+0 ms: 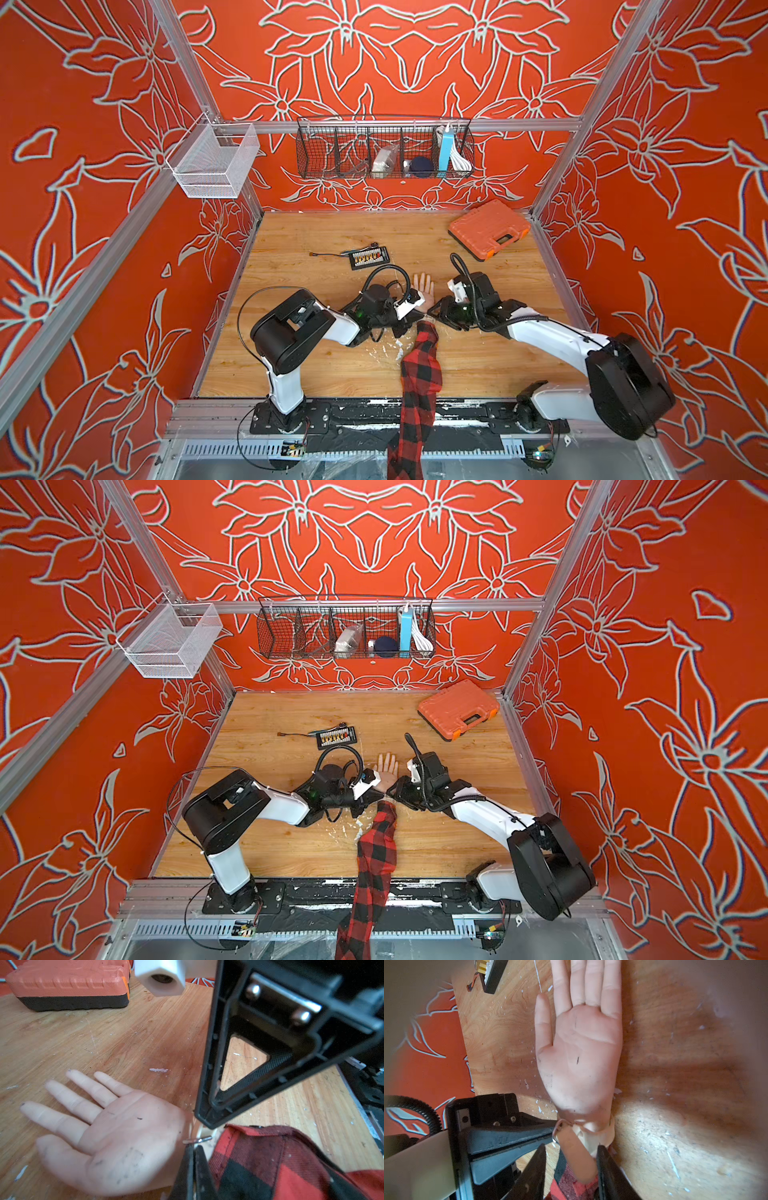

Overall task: Take off the watch
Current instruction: Untie the watch from the hand.

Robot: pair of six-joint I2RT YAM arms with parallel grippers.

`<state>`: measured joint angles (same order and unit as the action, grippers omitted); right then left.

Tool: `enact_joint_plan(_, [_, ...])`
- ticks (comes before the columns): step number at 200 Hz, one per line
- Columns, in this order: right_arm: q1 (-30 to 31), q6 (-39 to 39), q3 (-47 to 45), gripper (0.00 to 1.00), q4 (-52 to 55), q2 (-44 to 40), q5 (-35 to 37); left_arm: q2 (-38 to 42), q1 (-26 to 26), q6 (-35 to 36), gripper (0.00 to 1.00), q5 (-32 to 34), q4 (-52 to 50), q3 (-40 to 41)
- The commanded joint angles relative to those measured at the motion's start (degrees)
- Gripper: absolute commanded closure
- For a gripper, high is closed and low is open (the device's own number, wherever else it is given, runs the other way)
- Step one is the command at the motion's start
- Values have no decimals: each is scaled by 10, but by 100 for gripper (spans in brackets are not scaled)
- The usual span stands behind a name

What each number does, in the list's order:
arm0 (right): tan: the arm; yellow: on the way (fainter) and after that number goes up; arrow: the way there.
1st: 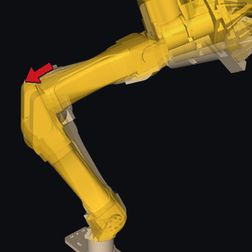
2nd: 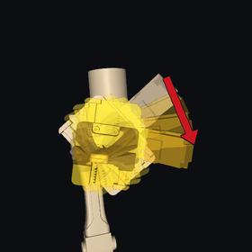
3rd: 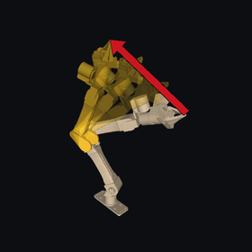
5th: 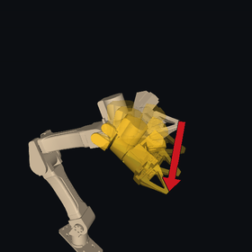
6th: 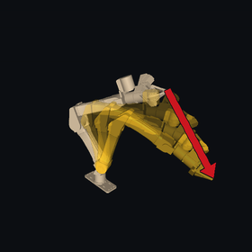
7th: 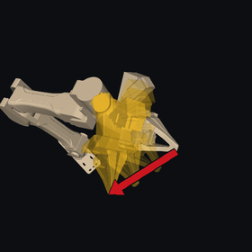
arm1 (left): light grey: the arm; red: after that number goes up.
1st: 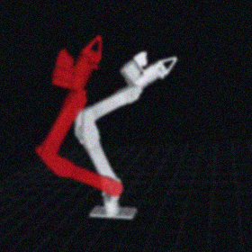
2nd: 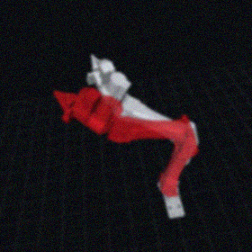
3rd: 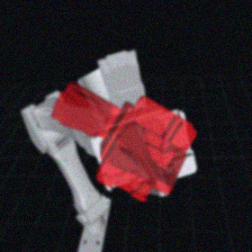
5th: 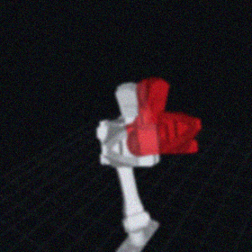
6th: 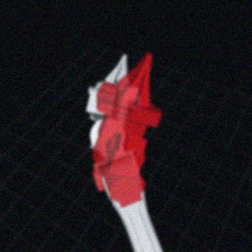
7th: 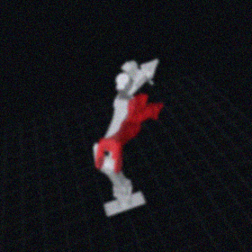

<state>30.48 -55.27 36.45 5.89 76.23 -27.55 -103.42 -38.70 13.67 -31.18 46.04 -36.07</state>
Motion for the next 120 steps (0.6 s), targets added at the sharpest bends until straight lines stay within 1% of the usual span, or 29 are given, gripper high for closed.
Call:
enact_joint_plan(1, [-2, -16, 6, 62, -11, 13, 19, 7, -7, 3, 100, -14, -30, 17])
enact_joint_plan(28, [-2, -16, 18, 70, -17, 28, 13, 11, -7, 5, 100, -17, -30, 18])
enact_joint_plan(96, [-2, 7, 48, 89, 8, 25, 31, 23, -7, 7, 100, -8, -30, 27])
enact_joint_plan(106, [-3, 9, 52, 93, 10, 25, 29, 25, -7, 6, 95, -4, -31, 28])
enact_joint_plan(120, [-3, 13, 58, 97, 13, 26, 27, 34, -7, 6, 85, 2, -34, 29])
